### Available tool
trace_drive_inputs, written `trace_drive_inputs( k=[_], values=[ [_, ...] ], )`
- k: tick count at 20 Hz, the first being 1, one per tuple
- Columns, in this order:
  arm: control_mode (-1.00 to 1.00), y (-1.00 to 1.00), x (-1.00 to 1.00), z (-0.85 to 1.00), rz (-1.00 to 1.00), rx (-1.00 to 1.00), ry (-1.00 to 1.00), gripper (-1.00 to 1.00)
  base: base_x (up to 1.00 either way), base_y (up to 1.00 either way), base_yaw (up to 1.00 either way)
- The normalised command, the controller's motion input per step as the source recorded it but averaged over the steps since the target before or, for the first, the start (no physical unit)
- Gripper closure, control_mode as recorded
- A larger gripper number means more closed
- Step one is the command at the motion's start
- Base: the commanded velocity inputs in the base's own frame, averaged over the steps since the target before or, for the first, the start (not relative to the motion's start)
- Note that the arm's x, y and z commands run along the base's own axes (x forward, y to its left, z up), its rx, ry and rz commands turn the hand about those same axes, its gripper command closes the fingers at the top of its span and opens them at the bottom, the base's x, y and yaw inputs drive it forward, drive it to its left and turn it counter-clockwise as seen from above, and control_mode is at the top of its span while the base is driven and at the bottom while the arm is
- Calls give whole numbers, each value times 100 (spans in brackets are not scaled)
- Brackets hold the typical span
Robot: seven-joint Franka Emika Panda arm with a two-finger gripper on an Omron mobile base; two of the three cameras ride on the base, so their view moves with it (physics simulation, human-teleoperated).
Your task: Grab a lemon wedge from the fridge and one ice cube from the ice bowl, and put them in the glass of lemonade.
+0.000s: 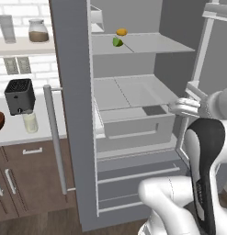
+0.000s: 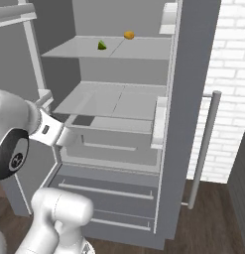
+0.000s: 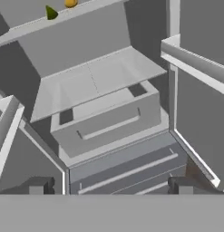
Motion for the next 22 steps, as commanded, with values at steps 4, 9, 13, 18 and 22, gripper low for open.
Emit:
trace_drive_inputs(
  k=[4, 9, 13, 18, 22],
  values=[
    [-100, 43, 0, -49, 18, 0, 3, -100, 0, 0, 0],
    [-100, 2, -2, -56, 18, -3, 2, -100, 0, 0, 0],
    [-100, -14, 0, -39, 15, -3, 0, -100, 0, 0, 0],
    [-100, -20, -3, -24, 13, -12, 0, -100, 0, 0, 0],
    [-100, -8, -3, -9, 7, -8, -1, -100, 0, 0, 0]
  ],
)
